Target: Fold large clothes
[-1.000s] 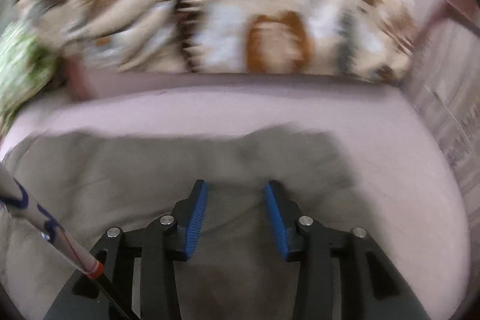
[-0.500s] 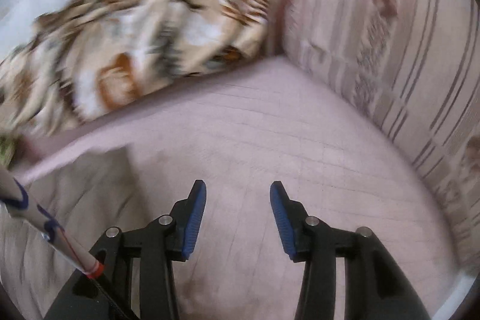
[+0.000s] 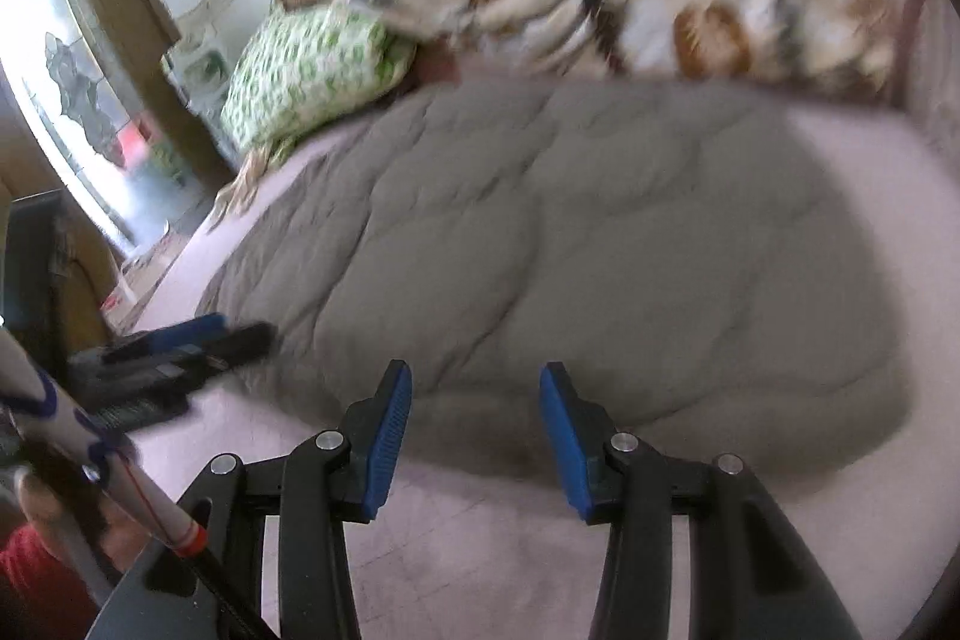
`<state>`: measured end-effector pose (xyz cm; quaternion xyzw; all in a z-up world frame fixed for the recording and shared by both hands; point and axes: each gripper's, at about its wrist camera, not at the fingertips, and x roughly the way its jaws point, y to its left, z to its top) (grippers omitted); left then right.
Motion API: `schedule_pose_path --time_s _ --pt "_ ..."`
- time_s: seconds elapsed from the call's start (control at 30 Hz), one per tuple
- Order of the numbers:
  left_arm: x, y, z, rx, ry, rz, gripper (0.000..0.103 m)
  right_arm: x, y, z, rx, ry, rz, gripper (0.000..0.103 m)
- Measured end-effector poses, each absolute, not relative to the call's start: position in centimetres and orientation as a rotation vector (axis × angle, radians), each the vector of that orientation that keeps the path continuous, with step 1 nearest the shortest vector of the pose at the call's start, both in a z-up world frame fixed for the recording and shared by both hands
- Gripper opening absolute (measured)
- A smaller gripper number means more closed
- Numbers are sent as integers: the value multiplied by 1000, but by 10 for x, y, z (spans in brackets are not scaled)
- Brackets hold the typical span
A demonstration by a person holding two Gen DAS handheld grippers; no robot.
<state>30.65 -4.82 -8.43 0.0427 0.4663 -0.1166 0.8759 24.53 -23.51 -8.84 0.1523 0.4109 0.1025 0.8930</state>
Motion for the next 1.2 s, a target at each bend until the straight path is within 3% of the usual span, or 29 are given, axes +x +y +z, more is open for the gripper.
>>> schedule_pose_path --time_s 0.1,0.37,0.43,0.5,0.6,0.8,1.2 --pt "313 -24 -86 50 968 -189 78 248 -247 -103 280 860 132 34" --pt "343 98 -97 -100 1011 19 79 235 -370 -116 419 876 -75 21" --pt "347 112 -97 -124 1025 16 83 232 -396 -122 507 888 -68 5" --pt "349 112 -93 -84 1015 57 83 229 -408 -119 506 891 -118 5" --pt "349 109 -75 -33 985 92 80 220 -399 -97 420 876 -218 19" --pt "357 81 -53 -9 937 71 80 231 -338 -54 294 784 -122 36" --pt "381 60 -95 53 992 99 81 316 -265 -119 172 933 -132 40"
